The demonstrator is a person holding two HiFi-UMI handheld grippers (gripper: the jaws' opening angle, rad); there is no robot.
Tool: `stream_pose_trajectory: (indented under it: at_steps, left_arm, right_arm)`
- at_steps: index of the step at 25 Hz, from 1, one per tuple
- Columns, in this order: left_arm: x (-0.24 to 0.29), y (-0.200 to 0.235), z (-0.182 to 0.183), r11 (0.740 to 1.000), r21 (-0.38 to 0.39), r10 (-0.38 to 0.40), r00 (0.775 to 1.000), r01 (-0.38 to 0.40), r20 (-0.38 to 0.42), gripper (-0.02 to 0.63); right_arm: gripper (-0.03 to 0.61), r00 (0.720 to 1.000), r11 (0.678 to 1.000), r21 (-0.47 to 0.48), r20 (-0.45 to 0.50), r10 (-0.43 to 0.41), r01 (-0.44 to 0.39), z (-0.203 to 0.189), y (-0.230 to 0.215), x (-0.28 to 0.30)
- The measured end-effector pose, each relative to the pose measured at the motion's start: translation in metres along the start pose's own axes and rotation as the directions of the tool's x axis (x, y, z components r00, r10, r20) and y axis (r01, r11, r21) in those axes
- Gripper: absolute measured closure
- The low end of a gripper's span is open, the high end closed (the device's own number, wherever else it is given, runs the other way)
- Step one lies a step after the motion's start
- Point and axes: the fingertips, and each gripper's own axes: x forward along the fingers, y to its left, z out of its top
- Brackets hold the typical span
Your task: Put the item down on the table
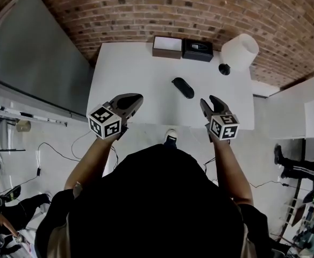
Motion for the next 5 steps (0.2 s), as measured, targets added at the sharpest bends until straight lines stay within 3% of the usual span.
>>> stream_pose_trajectory:
  at_steps: [5]
  left_arm:
    - [-0.0028, -0.0075, -0.0003, 1.000, 0.005, -0.002, 1.000, 0.002, 0.000, 0.581]
  right_arm:
    - [0.393, 1.000, 1.000, 0.002, 0.007, 0.007, -0.007, 0.0017, 0.0054, -0.0076]
